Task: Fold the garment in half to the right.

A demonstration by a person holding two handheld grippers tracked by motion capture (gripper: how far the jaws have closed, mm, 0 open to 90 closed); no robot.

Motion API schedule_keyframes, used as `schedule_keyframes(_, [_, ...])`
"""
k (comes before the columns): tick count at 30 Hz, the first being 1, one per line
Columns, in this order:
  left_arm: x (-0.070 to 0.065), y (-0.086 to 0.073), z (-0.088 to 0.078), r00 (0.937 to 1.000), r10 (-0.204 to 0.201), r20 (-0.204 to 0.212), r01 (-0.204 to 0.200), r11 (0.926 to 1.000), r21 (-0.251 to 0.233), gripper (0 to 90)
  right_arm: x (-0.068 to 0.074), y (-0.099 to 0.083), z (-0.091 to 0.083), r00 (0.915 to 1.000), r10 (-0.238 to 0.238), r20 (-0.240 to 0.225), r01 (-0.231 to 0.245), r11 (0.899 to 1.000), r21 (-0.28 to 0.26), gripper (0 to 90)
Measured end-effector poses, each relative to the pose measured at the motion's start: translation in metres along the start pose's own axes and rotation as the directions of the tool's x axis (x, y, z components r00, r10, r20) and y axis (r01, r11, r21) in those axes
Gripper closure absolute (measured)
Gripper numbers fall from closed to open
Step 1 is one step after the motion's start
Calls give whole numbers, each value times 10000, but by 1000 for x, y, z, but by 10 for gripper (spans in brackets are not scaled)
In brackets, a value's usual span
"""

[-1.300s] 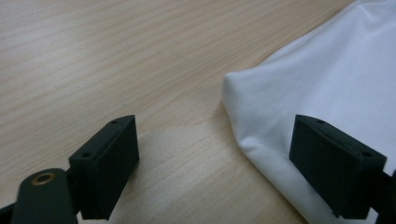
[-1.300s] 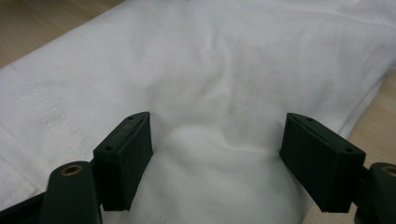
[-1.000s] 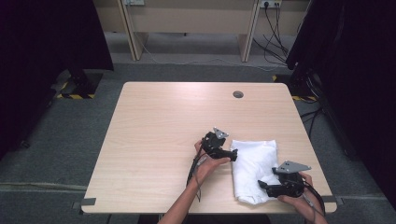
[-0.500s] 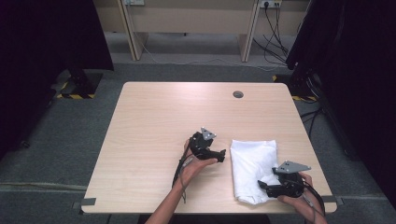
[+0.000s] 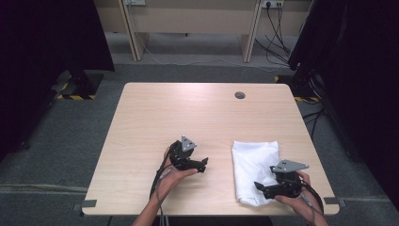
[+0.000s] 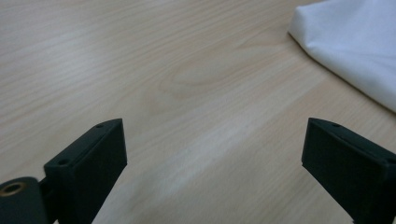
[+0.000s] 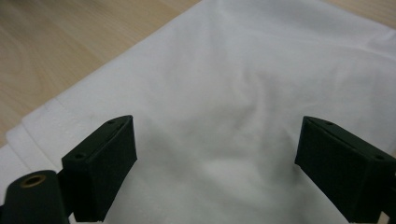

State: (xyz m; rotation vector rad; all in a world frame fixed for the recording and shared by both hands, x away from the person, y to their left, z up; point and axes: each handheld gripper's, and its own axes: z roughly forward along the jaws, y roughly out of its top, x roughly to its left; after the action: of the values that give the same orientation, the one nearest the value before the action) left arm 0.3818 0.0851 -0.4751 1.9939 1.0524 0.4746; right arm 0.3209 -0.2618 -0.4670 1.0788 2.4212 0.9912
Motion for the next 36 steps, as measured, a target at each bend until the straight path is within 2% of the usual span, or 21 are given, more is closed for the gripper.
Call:
schedule_keyframes(2, [4, -12, -9, 10000, 72, -21, -72, 9999, 112, 57, 3, -1, 3, 9999, -88, -116, 90, 9998, 175, 111])
schedule_keyframes(4, [5, -16, -13, 9999, 130, -34, -129, 9998, 141, 57, 4, -2, 5, 9999, -94, -127, 98, 9995, 305, 106])
schedule_keyframes(6, [10, -26, -23, 9996, 239, -146, -236, 9994, 233, 56, 3, -2, 4, 9999, -15, -154, 20, 9996, 289, 106])
schedule_keyframes(9, [14, -32, -29, 9990, 331, -289, -322, 9991, 287, 54, 2, -1, 3, 9999, 19, -119, -16, 9996, 273, 106])
schedule_keyframes(13, [23, -41, -42, 9993, 110, -363, -108, 9999, 66, 53, 1, -1, 1, 9998, 187, -29, -187, 9997, 133, 99])
schedule_keyframes(18, [30, -54, -52, 9994, 64, -341, -56, 9996, 263, 52, -2, 0, 1, 9994, 332, 106, -333, 9994, 55, 70])
schedule_keyframes(20, [33, -63, -56, 9991, 160, -392, -142, 9989, 453, 52, -4, 2, 1, 9993, 339, 168, -339, 9994, 10, 67])
schedule_keyframes(24, [36, -67, -61, 9992, -3, -409, 23, 9988, 481, 53, -10, 7, 4, 9984, 263, 507, -268, 9996, 84, 62])
schedule_keyframes(25, [36, -69, -62, 9990, -18, -457, 43, 9985, 543, 54, -11, 9, 6, 9984, 302, 488, -308, 9994, 128, 61])
schedule_keyframes(26, [38, -71, -64, 9991, 72, -423, -36, 9964, 844, 53, -11, 10, 8, 9985, 278, 482, -290, 9993, 253, 61])
schedule_keyframes(29, [41, -73, -67, 9989, -19, -472, 58, 9965, 829, 52, -11, 13, 15, 9989, 268, 395, -296, 9969, 726, 53])
schedule_keyframes(30, [41, -73, -67, 9989, -19, -472, 58, 9965, 829, 51, -11, 13, 15, 9989, 268, 395, -296, 9969, 726, 53])
schedule_keyframes(31, [42, -74, -68, 9988, -19, -497, 60, 9964, 844, 50, -11, 13, 20, 9990, 196, 389, -232, 9953, 944, 27])
schedule_keyframes(36, [43, -74, -67, 9985, -31, -548, 79, 9962, 870, 36, -7, 18, 27, 9983, -82, 571, 18, 9937, 1119, 10])
